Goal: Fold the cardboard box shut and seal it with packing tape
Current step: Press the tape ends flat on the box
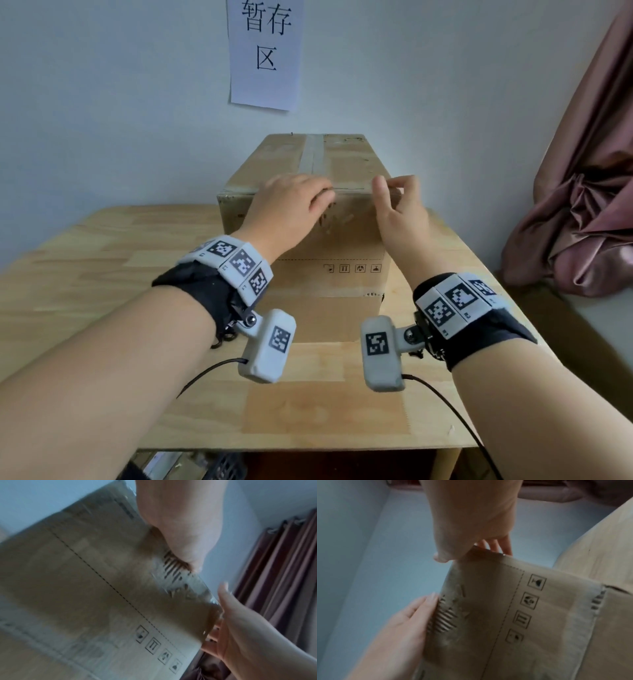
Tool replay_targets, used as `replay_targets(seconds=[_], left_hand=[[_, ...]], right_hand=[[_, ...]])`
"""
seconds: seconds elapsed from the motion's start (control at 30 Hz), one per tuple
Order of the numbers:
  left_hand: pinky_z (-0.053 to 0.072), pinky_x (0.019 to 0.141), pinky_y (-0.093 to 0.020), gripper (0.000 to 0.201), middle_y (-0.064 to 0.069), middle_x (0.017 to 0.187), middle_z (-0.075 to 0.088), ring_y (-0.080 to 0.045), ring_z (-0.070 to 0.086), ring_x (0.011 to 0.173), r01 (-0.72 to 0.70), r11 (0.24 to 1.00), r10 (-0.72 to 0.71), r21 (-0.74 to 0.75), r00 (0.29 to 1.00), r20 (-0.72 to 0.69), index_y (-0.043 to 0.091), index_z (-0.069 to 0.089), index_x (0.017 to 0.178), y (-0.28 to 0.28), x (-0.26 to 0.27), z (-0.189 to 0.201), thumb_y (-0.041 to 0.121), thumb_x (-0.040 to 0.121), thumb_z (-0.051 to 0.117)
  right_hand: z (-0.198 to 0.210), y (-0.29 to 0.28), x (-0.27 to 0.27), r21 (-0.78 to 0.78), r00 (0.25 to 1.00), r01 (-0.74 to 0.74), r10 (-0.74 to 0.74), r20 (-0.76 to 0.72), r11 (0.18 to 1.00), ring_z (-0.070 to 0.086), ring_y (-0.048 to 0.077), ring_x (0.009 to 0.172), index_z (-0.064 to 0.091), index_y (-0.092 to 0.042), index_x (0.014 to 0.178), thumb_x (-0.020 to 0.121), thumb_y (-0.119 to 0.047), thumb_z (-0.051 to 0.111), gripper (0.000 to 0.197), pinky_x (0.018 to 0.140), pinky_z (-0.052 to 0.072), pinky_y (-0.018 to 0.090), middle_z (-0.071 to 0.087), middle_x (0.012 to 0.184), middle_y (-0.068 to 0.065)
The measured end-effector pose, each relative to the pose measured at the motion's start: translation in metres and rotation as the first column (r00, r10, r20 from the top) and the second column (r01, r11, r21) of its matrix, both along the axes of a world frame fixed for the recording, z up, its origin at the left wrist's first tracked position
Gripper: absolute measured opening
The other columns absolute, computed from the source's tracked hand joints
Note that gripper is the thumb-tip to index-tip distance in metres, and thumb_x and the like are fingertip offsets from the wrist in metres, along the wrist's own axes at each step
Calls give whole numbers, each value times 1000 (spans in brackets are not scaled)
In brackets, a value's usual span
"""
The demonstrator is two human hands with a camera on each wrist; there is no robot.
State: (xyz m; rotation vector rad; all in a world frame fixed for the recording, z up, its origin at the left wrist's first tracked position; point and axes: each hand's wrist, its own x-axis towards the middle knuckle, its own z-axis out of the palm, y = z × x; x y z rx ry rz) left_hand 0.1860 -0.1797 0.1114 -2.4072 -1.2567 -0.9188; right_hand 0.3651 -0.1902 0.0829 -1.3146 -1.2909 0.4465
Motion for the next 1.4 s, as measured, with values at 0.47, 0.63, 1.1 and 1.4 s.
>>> replay_targets(seconds=[0.47,0.63,1.1,1.4], left_hand=[[50,93,-46,32,-8,101,54,-33,56,103,17,647,534,-763,703,469,11,53,93,3,-69,17,39,98,39],[46,82,-38,23,6,74,33,-17,44,74,88,703,510,-705,628,587,18,42,79,-14,-69,15,26,100,37],[50,93,-42,116,-4,127,56,-28,56,110,389,500,700,-774,345,625,12,36,135,-30,-10,-101,86,48,57],[41,101,-33,69,-7,148,38,-24,48,126,339,284,348,-897,835,426,19,25,149,-36,-5,-98,49,93,50]], right_hand=[[33,-22,-7,-449,858,-243,-25,-513,860,57,25,91,51,-13,124,84,-56,62,60,81,54,44,59,109,6],[43,-32,-15,-386,888,-58,-129,-440,921,51,24,93,42,-10,132,78,-40,75,71,89,51,51,50,100,1],[53,-39,-11,-85,945,18,10,328,996,62,19,94,51,-24,129,80,-26,66,52,80,55,41,62,109,-1],[11,-16,-19,-234,727,175,34,686,956,45,28,113,50,-17,122,82,-6,55,41,85,38,33,48,125,7]])
